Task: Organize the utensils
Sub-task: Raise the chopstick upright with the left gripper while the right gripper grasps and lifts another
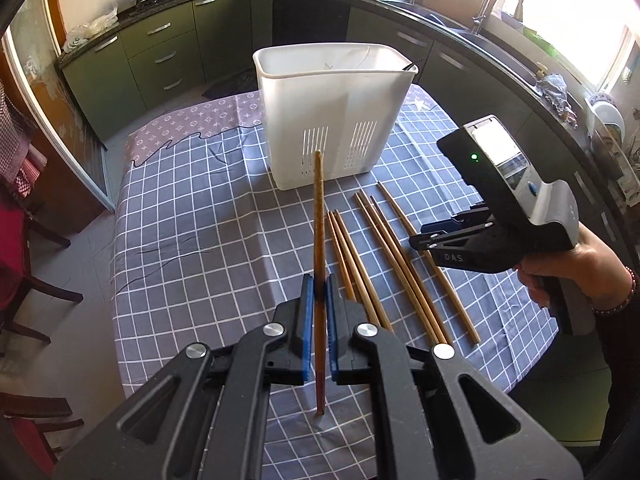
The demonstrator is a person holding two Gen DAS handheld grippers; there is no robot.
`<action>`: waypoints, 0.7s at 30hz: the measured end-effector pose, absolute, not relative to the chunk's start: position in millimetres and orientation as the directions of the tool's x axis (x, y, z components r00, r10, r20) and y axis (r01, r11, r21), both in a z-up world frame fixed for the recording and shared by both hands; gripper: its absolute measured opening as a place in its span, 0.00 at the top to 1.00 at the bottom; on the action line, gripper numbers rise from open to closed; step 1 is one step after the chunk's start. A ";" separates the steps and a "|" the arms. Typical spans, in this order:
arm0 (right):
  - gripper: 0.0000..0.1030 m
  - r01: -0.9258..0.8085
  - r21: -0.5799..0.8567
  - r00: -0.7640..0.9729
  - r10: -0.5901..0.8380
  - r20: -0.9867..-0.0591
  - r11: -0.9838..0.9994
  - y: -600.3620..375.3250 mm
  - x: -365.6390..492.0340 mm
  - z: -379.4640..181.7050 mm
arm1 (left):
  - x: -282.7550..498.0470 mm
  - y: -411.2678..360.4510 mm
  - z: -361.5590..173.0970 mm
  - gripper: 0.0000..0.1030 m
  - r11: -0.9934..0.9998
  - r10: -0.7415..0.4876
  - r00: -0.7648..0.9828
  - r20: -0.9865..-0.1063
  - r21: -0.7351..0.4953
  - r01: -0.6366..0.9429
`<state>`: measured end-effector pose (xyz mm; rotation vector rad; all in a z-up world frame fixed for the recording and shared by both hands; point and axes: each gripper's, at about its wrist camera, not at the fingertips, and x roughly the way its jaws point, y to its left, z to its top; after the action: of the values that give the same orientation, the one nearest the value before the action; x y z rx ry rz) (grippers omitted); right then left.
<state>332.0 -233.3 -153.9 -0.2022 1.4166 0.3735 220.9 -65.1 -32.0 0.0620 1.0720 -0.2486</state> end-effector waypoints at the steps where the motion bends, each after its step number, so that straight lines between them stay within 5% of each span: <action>1: 0.81 -0.373 0.068 0.107 0.115 -0.988 0.925 -229.8 331.8 -153.8 | 219.0 -64.7 -31.0 0.94 0.969 -0.175 0.455 -0.873 -0.073 0.234; 10: 0.92 -0.393 0.027 0.110 0.076 -0.991 0.919 -201.5 328.2 -157.1 | 210.2 -63.7 -30.3 0.94 0.965 -0.186 0.456 -0.870 -0.073 0.253; 21: 0.93 -0.386 0.138 0.212 0.233 -0.949 0.912 -227.3 310.7 -117.1 | 208.6 -57.9 -26.2 0.94 0.966 -0.186 0.464 -0.866 -0.075 0.248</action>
<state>310.7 -227.3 -117.1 -0.1391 1.2883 0.4320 208.6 -57.9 -26.2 0.0644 1.0547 -0.2669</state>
